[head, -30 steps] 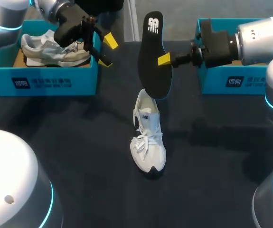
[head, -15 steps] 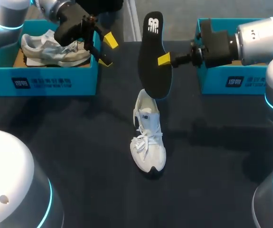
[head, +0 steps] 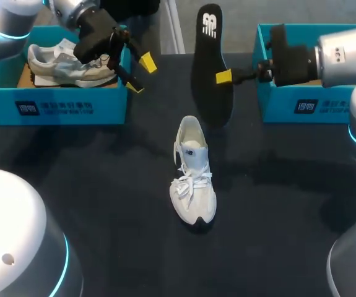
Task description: Take the shoe out of the shoebox, open the shoe tongue, remove and reinsert the insole, then place the shoe into the shoebox
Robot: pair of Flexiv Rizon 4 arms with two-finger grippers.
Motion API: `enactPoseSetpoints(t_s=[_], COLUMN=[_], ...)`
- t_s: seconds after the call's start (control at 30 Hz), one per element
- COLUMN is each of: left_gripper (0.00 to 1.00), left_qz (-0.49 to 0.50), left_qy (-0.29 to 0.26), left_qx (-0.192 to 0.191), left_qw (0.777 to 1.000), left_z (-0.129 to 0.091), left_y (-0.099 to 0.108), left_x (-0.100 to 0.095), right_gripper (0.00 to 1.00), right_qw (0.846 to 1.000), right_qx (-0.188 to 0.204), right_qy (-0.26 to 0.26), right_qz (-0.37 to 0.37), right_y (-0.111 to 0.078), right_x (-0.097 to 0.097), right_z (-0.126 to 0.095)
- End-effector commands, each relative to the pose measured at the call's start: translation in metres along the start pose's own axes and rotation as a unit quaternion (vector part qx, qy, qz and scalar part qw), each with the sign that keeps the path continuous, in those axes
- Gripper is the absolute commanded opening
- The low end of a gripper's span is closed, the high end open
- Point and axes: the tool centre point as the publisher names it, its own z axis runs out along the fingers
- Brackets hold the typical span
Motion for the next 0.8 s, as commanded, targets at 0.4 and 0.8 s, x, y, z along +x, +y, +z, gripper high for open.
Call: enactPoseSetpoints(t_s=[0.4,0.8], left_gripper=[1.00,1.00], left_qz=[-0.029,-0.038], left_qy=[0.034,0.043], left_qx=[-0.038,-0.044], left_qw=[0.998,0.997], left_z=[-0.006,-0.003], left_y=[-0.008,-0.004], left_x=[0.033,0.055], right_gripper=[0.00,0.00], right_qw=[0.999,0.998], right_qx=[0.011,0.001], right_qy=[0.014,0.012], right_qz=[-0.035,-0.063], right_y=[0.023,0.024], right_x=[-0.045,-0.067], right_z=[0.024,0.043])
